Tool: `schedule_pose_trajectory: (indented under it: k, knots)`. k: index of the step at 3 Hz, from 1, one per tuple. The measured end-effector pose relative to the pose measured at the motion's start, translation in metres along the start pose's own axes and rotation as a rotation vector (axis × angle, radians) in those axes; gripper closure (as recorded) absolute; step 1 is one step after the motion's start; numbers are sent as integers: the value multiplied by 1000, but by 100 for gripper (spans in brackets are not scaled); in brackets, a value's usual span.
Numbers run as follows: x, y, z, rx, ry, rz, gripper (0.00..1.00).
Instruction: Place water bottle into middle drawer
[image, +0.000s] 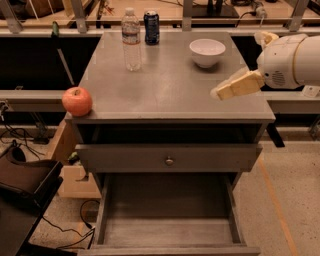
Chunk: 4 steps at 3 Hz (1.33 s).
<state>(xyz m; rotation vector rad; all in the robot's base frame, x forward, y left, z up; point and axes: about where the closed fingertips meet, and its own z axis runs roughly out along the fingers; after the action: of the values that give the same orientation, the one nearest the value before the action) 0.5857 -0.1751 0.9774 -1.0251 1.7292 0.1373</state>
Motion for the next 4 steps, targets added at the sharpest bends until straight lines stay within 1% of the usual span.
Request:
schedule_pose_trajectory:
  k: [1,2,3,4]
  knots:
    - [-5,-11,-2,47,-6,-5,0]
    - [-5,-9,-2,42,-4,-6,0]
    - [-18,-10,25,8,-82,18,0]
    - [-44,-19,86,-64,-191,50,0]
